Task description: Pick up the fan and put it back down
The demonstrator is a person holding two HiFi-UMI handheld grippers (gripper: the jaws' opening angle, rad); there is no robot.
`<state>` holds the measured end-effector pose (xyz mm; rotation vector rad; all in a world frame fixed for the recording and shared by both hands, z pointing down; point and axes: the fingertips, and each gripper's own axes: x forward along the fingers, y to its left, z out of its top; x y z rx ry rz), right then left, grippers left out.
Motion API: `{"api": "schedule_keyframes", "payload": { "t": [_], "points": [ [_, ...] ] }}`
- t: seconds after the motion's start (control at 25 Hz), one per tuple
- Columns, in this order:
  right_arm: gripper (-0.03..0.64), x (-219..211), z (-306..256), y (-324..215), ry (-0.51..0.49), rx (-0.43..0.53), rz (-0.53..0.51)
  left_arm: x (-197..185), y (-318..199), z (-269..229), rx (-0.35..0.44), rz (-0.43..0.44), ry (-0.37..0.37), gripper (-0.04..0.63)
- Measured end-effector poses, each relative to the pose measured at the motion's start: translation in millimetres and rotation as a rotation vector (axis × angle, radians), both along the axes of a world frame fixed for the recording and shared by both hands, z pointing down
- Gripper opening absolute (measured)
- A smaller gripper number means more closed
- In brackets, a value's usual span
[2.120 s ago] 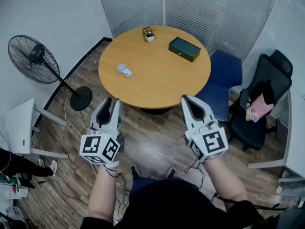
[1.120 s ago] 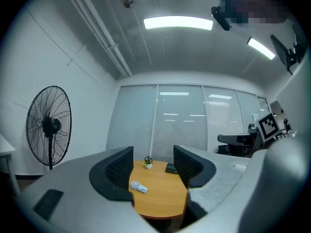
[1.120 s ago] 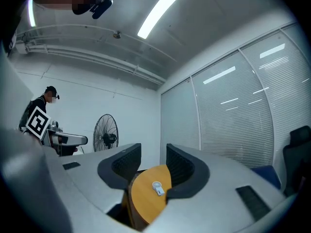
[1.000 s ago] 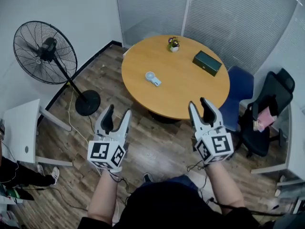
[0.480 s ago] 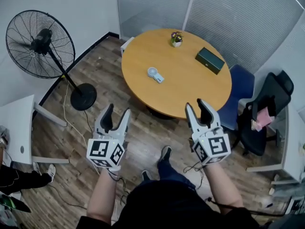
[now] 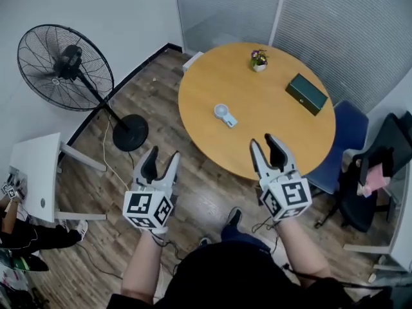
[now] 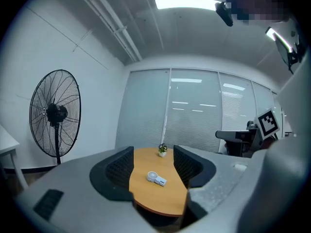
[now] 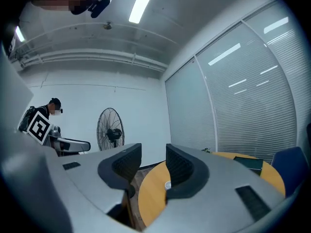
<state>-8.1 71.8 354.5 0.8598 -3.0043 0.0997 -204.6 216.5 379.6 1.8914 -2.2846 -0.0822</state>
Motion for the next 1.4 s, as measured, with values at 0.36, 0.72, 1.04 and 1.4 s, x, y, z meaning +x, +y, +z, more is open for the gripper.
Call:
{"api": "schedule_keyframes", "payload": {
  "t": [0.36, 0.72, 1.04, 1.4],
  "points": [
    [0.156, -8.2, 1.9, -86.0, -0.032, -0.052, -0.058, 7.0, -77.7, -11.0, -0.029, -0.040, -0.020, 0.247],
    [0.150, 3.1, 15.3, -137.5, -0.039, -0.104, -0.082, 27.0, -133.7, -5.1, -0.058, -0.038, -0.008, 0.247],
    [0.150, 3.3, 36.2, -164.2, -0.035, -0.153, -0.055, 19.4, -159.5, 5.3, -0.083, -0.028, -0.009, 0.247],
    [0.155, -23.9, 51.4, -197.0, 0.020, -0.153, 0.010, -20.6, -209.1, 28.5, -0.093, 0.043, 0.039, 0.247]
  ]
}}
